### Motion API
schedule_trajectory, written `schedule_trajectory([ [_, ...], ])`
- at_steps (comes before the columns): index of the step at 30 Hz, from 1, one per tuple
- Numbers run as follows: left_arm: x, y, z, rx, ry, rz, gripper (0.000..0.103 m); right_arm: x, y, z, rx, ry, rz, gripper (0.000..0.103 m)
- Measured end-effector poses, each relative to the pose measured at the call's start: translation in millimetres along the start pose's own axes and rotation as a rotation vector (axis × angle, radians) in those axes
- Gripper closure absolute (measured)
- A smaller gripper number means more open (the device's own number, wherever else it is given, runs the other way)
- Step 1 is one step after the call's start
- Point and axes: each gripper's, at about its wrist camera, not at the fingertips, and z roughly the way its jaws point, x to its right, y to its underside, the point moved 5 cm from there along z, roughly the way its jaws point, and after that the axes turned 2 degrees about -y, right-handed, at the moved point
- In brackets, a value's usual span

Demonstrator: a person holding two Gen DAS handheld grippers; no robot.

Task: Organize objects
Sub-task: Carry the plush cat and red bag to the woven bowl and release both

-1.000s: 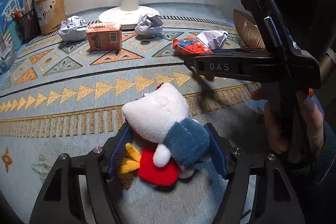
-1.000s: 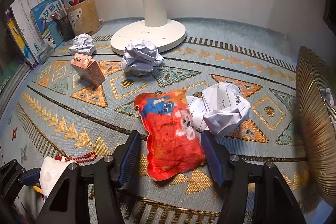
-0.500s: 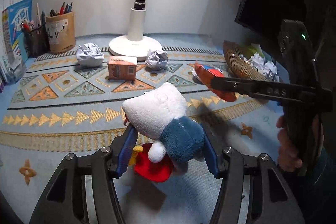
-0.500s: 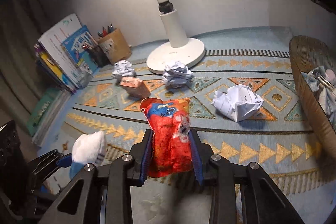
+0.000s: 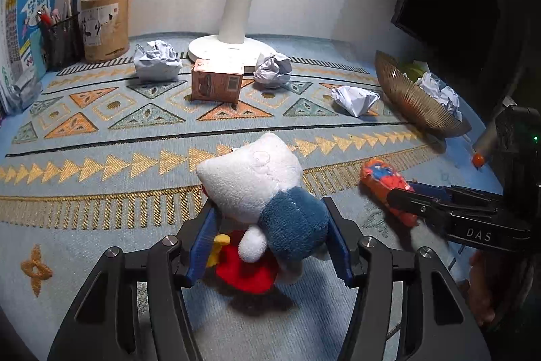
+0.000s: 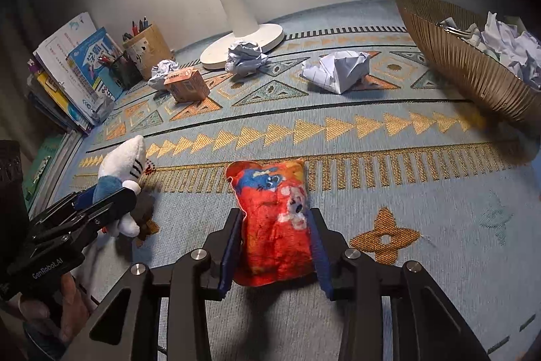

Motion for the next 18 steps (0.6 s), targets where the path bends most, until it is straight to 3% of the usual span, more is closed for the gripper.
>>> schedule_trajectory([
  [3,8,8,11,-0.093,0.065,0.039,0.042,-3,1,-9,0.032,-0.02,-0.015,0.032],
  [4,10,10,13,-0.112,0.06,0.054,0.037,-4,2,-12,0.039,-0.017,-0.022,0.03],
  [7,4,10,8,-0.098,-0.016,0.06,0.021,-5,2,-14,0.035,-0.009,-0.049,0.03],
  [12,-13,20,-7,-0.11,0.015,-0.069,0.02,-3,0,-12,0.027,-0.015,-0.061,0.03],
  [16,-1,26,-7,-0.12,0.035,-0.125,0.02,-1,1,-5,0.008,-0.017,-0.061,0.03],
  [18,8,26,-3,-0.117,-0.006,-0.113,0.02,-2,1,-2,0.001,-0.021,-0.067,0.03],
])
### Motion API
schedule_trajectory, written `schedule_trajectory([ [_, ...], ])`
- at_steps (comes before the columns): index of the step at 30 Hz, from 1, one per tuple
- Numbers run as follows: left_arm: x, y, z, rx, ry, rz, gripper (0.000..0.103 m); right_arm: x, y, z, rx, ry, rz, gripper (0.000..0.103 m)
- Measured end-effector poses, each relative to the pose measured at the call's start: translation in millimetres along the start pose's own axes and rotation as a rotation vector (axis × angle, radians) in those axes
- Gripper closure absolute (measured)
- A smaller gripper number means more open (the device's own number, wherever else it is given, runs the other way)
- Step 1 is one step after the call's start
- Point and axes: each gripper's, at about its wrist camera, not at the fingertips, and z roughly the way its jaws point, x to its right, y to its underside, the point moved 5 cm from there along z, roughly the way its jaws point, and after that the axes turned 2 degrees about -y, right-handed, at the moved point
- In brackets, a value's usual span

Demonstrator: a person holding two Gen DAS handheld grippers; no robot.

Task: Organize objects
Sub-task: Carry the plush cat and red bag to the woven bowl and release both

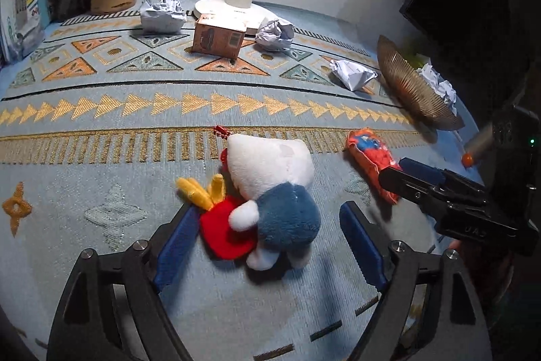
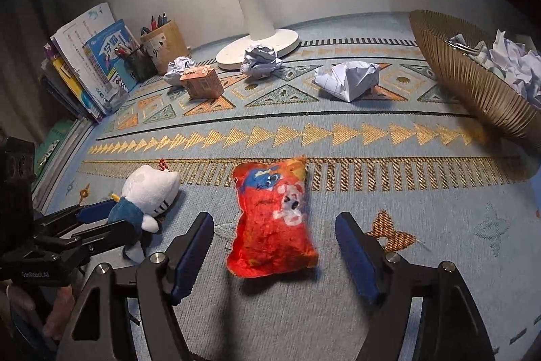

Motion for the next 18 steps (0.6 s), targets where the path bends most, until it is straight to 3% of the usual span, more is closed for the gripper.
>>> schedule_trajectory([
  [2,4,0,4,0.009,-0.068,0.016,0.02,-2,0,5,-0.023,0.003,-0.011,0.03],
  [5,6,-2,6,0.02,-0.093,0.013,0.022,-7,-1,13,-0.053,0.009,-0.038,0.03],
  [8,6,-4,8,0.024,-0.141,0.036,0.032,-9,-3,16,-0.054,0.029,-0.045,0.03],
  [9,7,-4,8,0.026,-0.165,0.05,0.041,-8,-3,18,-0.054,0.044,-0.043,0.036],
  [10,6,-4,8,0.028,-0.173,0.064,0.045,-8,-3,19,-0.054,0.065,-0.049,0.049],
  [11,6,-4,7,0.033,-0.165,0.066,0.048,-9,-3,19,-0.048,0.092,-0.067,0.055],
  [12,5,-3,6,0.041,-0.155,0.06,0.05,-11,-2,18,-0.048,0.094,-0.079,0.068],
  [14,6,-4,1,0.055,-0.133,0.058,0.055,-13,-1,14,-0.027,0.094,-0.091,0.073],
  [18,21,-20,-28,0.128,-0.013,0.064,0.059,-11,-7,-14,0.028,-0.034,-0.023,0.077],
])
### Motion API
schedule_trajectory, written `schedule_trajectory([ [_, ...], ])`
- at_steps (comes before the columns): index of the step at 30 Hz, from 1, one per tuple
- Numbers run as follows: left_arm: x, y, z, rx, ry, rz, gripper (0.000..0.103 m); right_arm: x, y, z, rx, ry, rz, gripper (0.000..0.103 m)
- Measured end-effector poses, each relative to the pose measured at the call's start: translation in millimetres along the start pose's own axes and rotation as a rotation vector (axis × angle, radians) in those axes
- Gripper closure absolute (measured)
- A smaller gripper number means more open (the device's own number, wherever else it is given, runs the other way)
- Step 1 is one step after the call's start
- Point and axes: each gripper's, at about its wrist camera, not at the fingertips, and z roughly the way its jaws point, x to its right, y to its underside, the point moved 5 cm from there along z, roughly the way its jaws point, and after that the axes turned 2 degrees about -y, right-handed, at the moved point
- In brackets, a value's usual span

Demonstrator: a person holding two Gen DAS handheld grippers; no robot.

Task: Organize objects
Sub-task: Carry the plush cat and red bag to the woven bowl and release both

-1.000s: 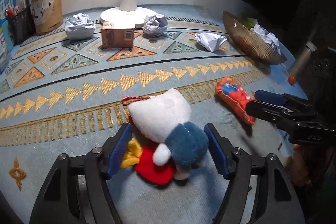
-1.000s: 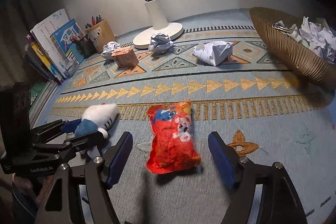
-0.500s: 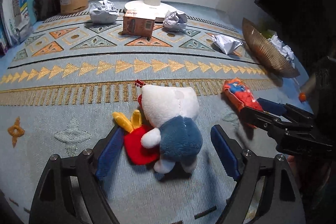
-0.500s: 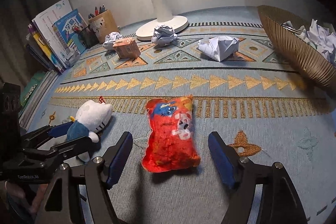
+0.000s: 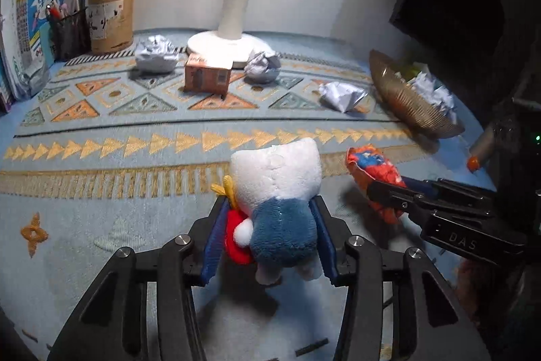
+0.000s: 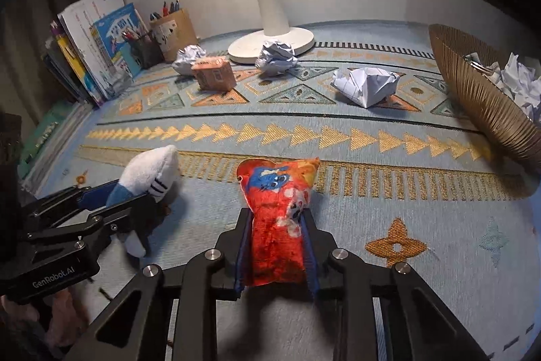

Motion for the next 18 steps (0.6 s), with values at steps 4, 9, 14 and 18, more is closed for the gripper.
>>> schedule_trajectory([
  [4,30,-43,-26,0.093,0.046,0.057,0.059,18,-32,-67,0.158,0.032,0.04,0.077],
  [9,92,-111,-33,0.206,0.109,0.148,0.058,64,-79,-160,0.392,0.169,0.102,0.077],
  [14,168,-174,2,0.229,0.17,0.242,0.058,139,-111,-211,0.542,0.287,0.271,0.076],
  [18,211,-200,45,0.219,0.237,0.246,0.058,199,-121,-206,0.544,0.376,0.408,0.076],
])
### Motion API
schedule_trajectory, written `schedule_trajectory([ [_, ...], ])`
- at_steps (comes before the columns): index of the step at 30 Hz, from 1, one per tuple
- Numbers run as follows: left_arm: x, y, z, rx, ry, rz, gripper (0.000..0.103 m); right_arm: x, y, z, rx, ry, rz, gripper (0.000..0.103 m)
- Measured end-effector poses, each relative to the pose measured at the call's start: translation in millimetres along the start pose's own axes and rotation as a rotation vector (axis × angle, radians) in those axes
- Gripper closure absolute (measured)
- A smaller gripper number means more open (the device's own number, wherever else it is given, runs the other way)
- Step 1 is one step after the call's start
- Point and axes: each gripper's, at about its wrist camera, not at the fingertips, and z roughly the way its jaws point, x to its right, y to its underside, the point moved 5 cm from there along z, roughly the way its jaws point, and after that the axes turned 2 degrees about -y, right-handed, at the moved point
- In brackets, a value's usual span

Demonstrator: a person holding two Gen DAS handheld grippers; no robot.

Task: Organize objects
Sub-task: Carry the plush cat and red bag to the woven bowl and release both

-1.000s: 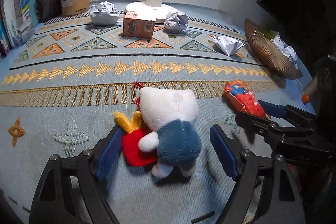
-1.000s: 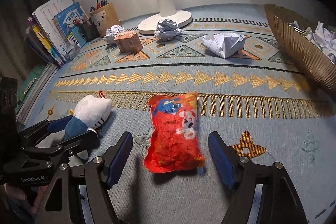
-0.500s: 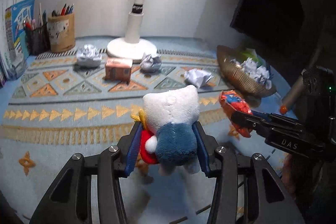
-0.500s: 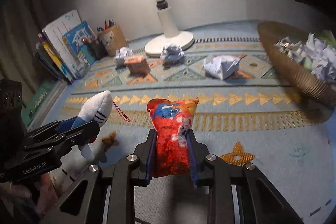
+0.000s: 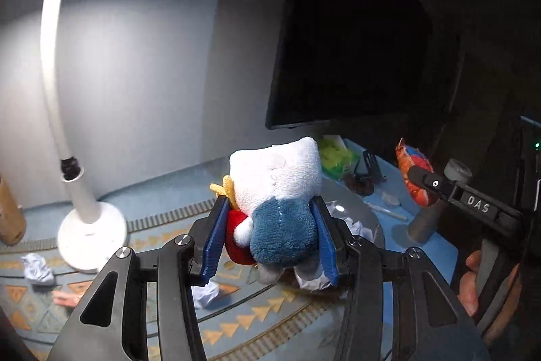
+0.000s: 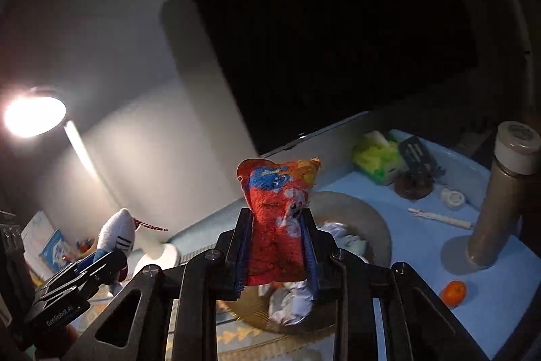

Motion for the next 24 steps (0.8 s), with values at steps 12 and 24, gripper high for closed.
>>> schedule_trajectory([
  [12,25,4,105,-0.105,0.073,-0.049,0.026,71,6,93,-0.195,0.09,0.085,0.073],
  [24,-25,9,-35,-0.015,-0.035,-0.002,0.026,-4,33,15,-0.229,-0.109,0.025,0.056],
])
